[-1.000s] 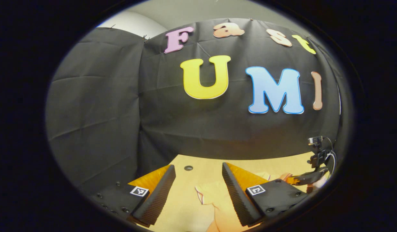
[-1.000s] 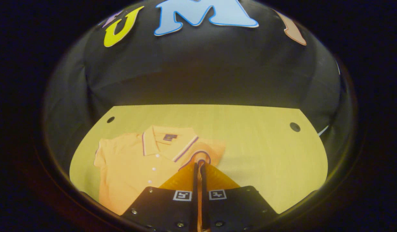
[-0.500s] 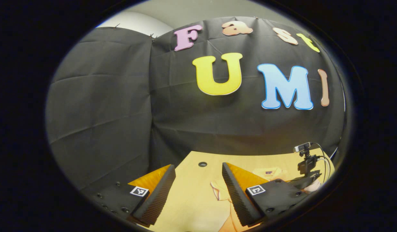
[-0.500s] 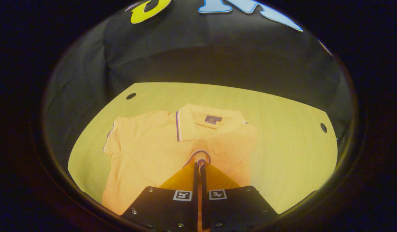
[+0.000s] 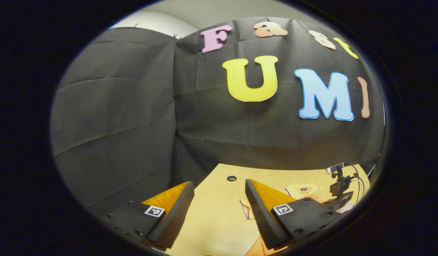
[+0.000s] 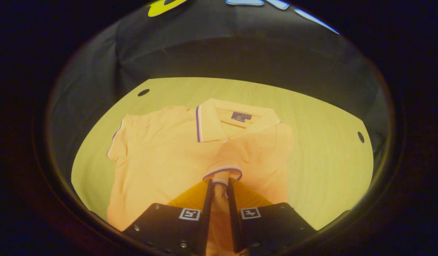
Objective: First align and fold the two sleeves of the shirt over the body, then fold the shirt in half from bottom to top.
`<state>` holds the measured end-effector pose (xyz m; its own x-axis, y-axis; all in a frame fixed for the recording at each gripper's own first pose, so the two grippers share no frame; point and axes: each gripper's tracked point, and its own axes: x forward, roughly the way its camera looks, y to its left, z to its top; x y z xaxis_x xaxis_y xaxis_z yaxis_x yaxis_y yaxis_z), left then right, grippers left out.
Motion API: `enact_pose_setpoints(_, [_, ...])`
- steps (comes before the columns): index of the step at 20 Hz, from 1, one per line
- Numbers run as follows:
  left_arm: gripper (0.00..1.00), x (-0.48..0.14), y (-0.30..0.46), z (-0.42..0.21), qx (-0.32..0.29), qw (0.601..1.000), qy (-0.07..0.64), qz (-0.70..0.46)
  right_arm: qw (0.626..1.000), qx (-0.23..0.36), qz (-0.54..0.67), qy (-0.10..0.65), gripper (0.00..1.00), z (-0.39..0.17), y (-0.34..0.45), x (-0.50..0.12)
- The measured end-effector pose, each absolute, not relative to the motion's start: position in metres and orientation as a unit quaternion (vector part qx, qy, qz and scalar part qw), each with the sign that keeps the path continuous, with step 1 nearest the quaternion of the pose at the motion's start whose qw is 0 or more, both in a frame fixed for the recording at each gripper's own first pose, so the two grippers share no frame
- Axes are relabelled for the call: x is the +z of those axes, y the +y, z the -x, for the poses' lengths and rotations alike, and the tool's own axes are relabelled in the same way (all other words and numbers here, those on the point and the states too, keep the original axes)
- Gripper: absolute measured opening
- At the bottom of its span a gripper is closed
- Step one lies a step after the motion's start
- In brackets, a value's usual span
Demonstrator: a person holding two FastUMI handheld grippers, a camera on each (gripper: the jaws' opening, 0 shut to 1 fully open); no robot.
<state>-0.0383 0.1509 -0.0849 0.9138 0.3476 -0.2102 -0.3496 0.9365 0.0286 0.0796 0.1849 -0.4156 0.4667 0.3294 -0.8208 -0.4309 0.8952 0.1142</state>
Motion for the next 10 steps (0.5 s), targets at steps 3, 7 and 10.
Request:
enact_pose_setpoints(3, [0.94,-0.090,0.147,0.034,0.171,0.979,0.111,0.008,0.867,0.217,0.051,0.446,0.42,-0.086,0.181,-0.397])
enact_pose_setpoints(7, [0.94,-0.099,0.143,0.021,0.162,0.980,0.115,0.014,0.887,0.209,0.027,0.410,0.42,-0.092,0.176,-0.357])
enact_pose_setpoints(10, [0.94,-0.115,0.137,0.004,0.143,0.982,0.123,0.021,0.903,0.203,0.012,0.378,0.45,-0.094,0.167,-0.324])
